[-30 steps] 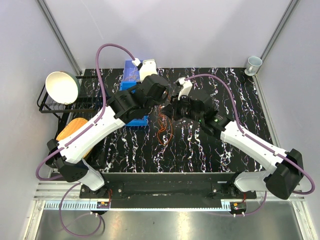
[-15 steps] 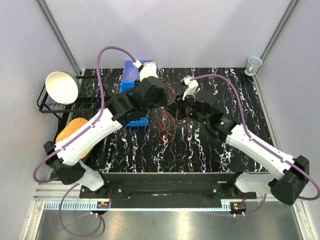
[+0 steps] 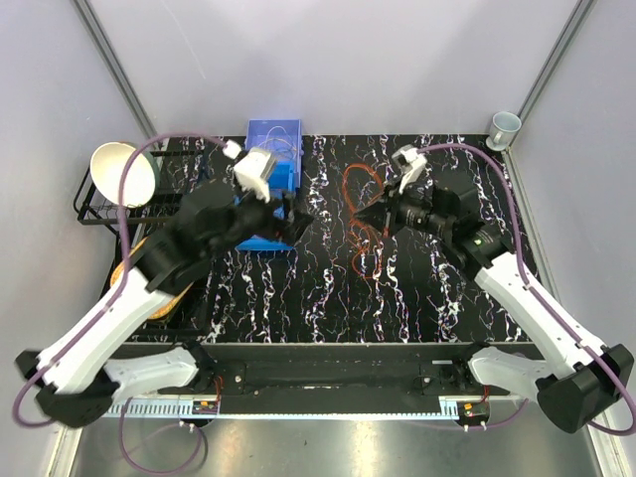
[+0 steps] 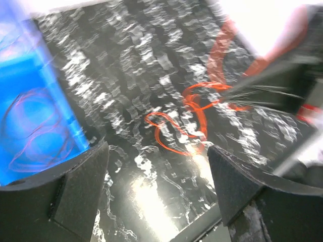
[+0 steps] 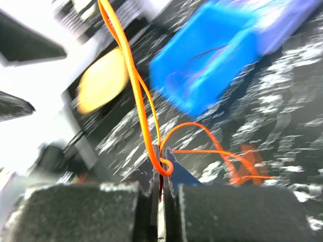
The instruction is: Untangle the cables
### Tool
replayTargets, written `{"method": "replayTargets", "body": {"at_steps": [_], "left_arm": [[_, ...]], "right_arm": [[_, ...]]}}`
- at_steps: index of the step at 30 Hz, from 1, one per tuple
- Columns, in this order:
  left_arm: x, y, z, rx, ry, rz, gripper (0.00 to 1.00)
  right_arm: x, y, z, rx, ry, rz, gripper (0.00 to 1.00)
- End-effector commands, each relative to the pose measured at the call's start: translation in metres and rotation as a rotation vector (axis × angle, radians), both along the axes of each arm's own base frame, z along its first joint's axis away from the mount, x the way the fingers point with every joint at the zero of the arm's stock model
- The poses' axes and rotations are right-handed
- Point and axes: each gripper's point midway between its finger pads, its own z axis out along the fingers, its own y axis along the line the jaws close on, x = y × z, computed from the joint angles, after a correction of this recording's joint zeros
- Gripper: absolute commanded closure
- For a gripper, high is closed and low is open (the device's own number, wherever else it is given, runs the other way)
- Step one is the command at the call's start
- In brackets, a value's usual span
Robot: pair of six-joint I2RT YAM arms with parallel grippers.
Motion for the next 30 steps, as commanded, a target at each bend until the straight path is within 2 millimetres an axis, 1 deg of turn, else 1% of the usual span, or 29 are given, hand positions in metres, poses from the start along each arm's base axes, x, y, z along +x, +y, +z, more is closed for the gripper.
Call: {"method": "replayTargets", "body": {"at_steps": [1, 2, 3, 5, 6, 8, 9, 10, 11, 12, 13, 15, 16, 19, 21, 26, 27, 30], "left_arm": [[-0.052, -0.019, 0.036, -0.111, -0.228, -0.353, 0.17], [-0.060, -0.015, 0.041, -0.122, -0.256, -0.376, 0.17], [-0.069, -0.017, 0.041, -0.123, -0.275, -0.427, 0.17], [-0.077, -0.017, 0.035, -0.117, -0.282, -0.470, 0.17], [-0.078, -0.017, 0.033, -0.107, -0.294, -0.481, 0.17], [-0.074, -0.014, 0.025, -0.090, -0.294, -0.456, 0.19], [-0.071, -0.014, 0.026, -0.088, -0.312, -0.443, 0.19], [-0.070, -0.015, 0.020, -0.082, -0.310, -0.446, 0.19], [-0.069, -0.018, 0.017, -0.085, -0.313, -0.456, 0.20], [-0.071, -0.022, 0.020, -0.101, -0.330, -0.477, 0.20], [-0.068, -0.026, 0.013, -0.093, -0.316, -0.483, 0.20], [-0.062, -0.031, 0.011, -0.095, -0.319, -0.478, 0.20], [-0.058, -0.034, 0.006, -0.090, -0.306, -0.475, 0.20], [-0.052, -0.043, 0.005, -0.108, -0.292, -0.476, 0.21], [-0.052, -0.048, 0.006, -0.120, -0.287, -0.482, 0.23], [-0.053, -0.056, 0.000, -0.110, -0.280, -0.496, 0.27], [-0.053, -0.057, 0.000, -0.110, -0.280, -0.496, 0.30], [-0.061, -0.059, -0.002, -0.116, -0.284, -0.525, 0.33]], "right_arm": [[-0.057, 0.032, 0.025, 0.079, 0.036, 0.407, 1.00], [-0.063, 0.035, 0.027, 0.089, 0.048, 0.451, 1.00], [-0.073, 0.038, 0.030, 0.105, 0.064, 0.538, 1.00], [-0.081, 0.040, 0.033, 0.119, 0.077, 0.597, 1.00], [-0.088, 0.040, 0.037, 0.129, 0.079, 0.641, 1.00], [-0.094, 0.040, 0.041, 0.140, 0.077, 0.671, 1.00], [-0.099, 0.039, 0.044, 0.149, 0.074, 0.701, 1.00], [-0.102, 0.038, 0.047, 0.158, 0.084, 0.711, 1.00], [-0.103, 0.039, 0.050, 0.168, 0.071, 0.723, 1.00], [-0.106, 0.038, 0.051, 0.175, 0.072, 0.735, 1.00], [-0.107, 0.038, 0.052, 0.181, 0.082, 0.733, 1.00], [-0.107, 0.038, 0.053, 0.186, 0.083, 0.730, 1.00], [-0.106, 0.038, 0.053, 0.187, 0.086, 0.725, 1.00], [-0.104, 0.039, 0.052, 0.188, 0.090, 0.715, 1.00], [-0.102, 0.040, 0.051, 0.187, 0.096, 0.705, 1.00], [-0.098, 0.041, 0.051, 0.186, 0.091, 0.690, 1.00], [-0.096, 0.041, 0.051, 0.185, 0.090, 0.681, 1.00], [-0.094, 0.041, 0.052, 0.185, 0.083, 0.672, 1.00]]}}
